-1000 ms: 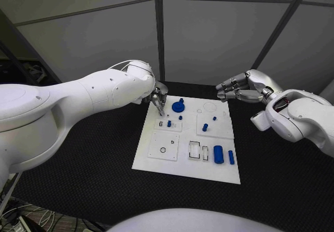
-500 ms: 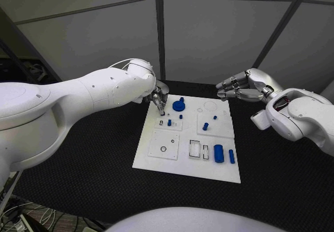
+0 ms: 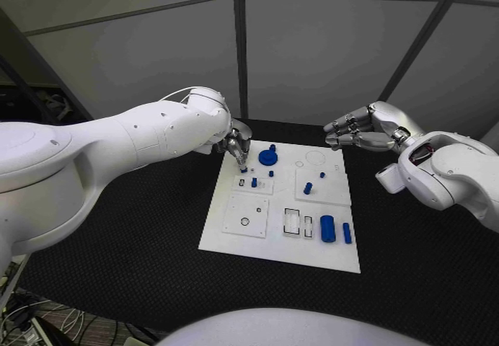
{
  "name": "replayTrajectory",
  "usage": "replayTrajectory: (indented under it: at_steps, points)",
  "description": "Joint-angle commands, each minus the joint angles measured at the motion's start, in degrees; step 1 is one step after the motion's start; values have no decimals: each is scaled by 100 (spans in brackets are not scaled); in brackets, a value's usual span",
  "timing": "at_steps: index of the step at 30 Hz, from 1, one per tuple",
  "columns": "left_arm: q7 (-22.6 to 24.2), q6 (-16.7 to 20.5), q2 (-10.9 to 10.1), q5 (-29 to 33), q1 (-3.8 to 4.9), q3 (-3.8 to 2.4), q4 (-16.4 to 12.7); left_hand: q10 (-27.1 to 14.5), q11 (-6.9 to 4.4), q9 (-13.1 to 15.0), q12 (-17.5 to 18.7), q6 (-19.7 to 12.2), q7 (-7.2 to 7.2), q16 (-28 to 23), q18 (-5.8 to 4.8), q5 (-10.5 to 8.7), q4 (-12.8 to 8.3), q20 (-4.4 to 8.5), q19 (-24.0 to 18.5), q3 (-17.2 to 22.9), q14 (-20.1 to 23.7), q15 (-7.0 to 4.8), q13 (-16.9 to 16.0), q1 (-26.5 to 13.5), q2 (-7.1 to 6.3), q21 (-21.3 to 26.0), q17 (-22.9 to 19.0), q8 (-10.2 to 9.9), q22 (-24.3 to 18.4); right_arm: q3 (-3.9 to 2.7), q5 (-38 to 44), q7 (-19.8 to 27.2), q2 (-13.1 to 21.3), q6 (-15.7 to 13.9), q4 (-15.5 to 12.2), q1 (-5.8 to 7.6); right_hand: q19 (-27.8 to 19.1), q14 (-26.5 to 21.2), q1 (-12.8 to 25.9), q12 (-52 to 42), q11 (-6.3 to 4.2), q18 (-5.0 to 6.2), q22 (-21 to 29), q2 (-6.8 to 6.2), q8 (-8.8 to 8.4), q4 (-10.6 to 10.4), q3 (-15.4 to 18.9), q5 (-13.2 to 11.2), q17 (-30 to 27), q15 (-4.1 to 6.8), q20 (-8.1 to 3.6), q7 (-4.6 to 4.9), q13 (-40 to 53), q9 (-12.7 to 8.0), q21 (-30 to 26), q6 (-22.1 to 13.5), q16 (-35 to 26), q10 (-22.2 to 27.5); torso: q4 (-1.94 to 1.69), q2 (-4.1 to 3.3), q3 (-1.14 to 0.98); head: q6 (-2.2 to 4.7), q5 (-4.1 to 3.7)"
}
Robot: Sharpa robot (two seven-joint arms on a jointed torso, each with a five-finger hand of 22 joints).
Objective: Assemble the parts on the task board
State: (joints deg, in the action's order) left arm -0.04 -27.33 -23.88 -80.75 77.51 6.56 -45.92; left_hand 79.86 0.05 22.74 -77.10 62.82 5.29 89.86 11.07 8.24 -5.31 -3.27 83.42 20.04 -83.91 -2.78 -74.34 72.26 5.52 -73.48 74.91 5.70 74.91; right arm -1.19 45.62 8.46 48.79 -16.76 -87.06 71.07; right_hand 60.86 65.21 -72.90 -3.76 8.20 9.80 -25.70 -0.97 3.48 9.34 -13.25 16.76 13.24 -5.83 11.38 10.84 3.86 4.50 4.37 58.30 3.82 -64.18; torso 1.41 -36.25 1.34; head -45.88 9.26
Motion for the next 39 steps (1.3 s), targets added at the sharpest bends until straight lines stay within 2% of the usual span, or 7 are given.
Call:
replayTrajectory:
  at_steps: [1, 4, 8, 18, 24, 33, 39]
  points:
    - [-171, 63, -57, 632, 13, -2, -54, 29, -23, 872, -3, 184, -113, 14, -760, 499, -129, 47, 22, 804, -609, -68, -53, -389, -173, -30, 1509, 227, 958, -6, 7, 45, 12, 33, 0, 14, 46, -8, -23, 8, 12, 39, 5, -54, 16, -25, -1, 31, -9, -19, 9, 1, -9, -8, -40, -27, -26, 42, -13, 7, -2, -7, 10]
    - [-387, 155, -158, 1065, 25, -1, -156, 43, -37, 1071, 25, 215, -144, 14, -766, 803, -258, 63, 35, 1192, -609, -91, -49, -749, -273, -44, 1509, 274, 973, -6, 7, 41, 26, 34, 7, 14, 48, -8, -27, 8, 11, 39, 10, -59, 15, -26, -1, 32, -13, -18, 9, 0, -9, -9, -42, -28, -26, 43, -37, 14, -3, -9, 5]
    - [-632, 205, -270, 1454, 34, 0, -309, 58, -53, 1244, 38, 220, -162, 14, -767, 983, -369, 73, 38, 1444, -609, -107, -59, -994, -317, -38, 1509, 304, 981, -6, 7, 34, 35, 38, 16, 14, 48, -8, -27, 8, 11, 39, 10, -59, 15, -26, -1, 32, -13, -18, 9, 0, -9, -9, -42, -28, -26, 43, -66, 19, -8, -18, 2]
    - [-1350, 748, -625, 2093, 69, 4, -842, 112, -110, 1573, 8, 307, -228, 14, -774, 1668, -545, 105, 62, 1752, -609, -142, -133, -1407, -410, -67, 1509, 399, 1008, -6, 7, 20, 67, 44, 21, 14, 53, -7, -39, 8, 11, 39, 19, -67, 15, -26, -3, 32, -21, -17, 9, 0, -9, -9, -46, -29, -26, 44, -105, 35, -14, -42, 1]
    - [-1945, 1470, -1022, 2602, 79, 9, -1448, 198, -131, 1669, -96, 348, -251, 14, -781, 1781, -604, 117, 81, 1817, -609, -155, -252, -1508, -433, -98, 1509, 426, 1023, -5, 7, 4, 114, 45, 15, 14, 53, -7, -39, 8, 11, 39, 19, -67, 15, -26, -3, 32, -21, -17, 9, 0, -9, -9, -46, -29, -26, 44, -118, 36, -20, -56, 29]
    - [-2545, 2833, -1623, 3006, 11, 30, -2396, 316, -162, 1771, -231, 438, -293, 14, -797, 1789, -666, 134, 123, 1853, -609, -174, -402, -1633, -482, -182, 1509, 467, 1055, -4, 7, -7, 162, 34, 43, 15, 53, -7, -39, 8, 11, 39, 19, -67, 15, -26, -3, 32, -21, -17, 9, 0, -9, -9, -46, -29, -26, 44, -224, 89, -77, -117, -5]
    - [-2683, 3686, -1867, 3052, -84, 94, -2910, 380, -184, 1808, -308, 496, -319, 14, -793, 1798, -709, 145, 120, 1877, -609, -187, -492, -1677, -509, -162, 1509, 484, 1051, -4, 7, -9, 172, 29, 55, 15, 57, -7, -54, 9, 11, 39, 32, -75, 15, -26, -6, 33, -31, -17, 8, 0, -9, -10, -51, -30, -27, 46, -254, 128, -111, -151, -12]
